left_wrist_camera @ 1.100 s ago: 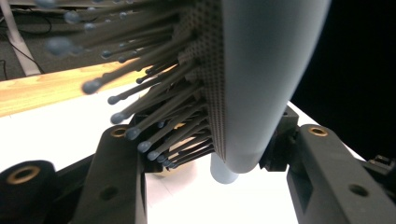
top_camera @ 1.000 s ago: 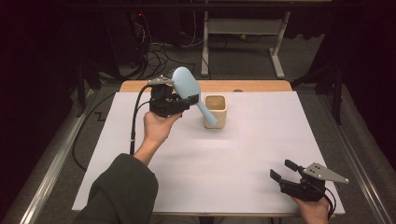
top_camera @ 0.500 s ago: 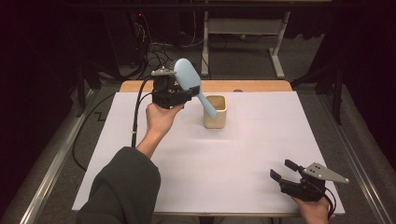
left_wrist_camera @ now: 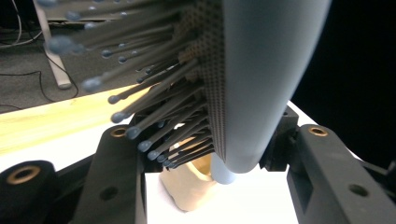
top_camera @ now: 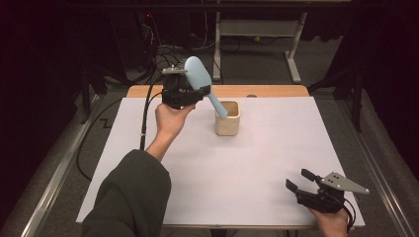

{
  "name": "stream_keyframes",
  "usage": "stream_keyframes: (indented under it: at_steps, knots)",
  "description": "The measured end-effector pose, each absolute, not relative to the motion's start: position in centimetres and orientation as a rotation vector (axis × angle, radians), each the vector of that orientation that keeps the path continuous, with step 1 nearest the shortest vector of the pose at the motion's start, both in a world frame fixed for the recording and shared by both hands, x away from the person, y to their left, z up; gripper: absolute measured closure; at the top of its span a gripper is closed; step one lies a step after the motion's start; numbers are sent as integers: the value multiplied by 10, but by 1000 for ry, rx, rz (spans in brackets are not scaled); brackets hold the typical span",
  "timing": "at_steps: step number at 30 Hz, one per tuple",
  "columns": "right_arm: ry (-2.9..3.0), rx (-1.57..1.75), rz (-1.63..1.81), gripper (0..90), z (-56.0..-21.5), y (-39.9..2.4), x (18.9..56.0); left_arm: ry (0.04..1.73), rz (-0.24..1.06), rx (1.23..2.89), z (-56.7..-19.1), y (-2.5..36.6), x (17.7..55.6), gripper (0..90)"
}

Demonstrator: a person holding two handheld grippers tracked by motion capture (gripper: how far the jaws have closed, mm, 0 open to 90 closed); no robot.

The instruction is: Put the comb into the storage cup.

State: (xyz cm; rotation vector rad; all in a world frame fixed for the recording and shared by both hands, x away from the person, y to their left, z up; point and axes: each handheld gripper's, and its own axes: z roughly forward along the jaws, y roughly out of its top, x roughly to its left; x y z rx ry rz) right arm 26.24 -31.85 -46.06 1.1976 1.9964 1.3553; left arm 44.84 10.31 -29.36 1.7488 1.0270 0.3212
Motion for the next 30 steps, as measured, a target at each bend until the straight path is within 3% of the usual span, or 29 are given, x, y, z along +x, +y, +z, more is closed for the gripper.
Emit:
stream_keyframes:
  at_steps: [30]
  knots:
    - [1990,1196,1364,268,-460,-320,262,1076,338,1766,-310,81,475,538]
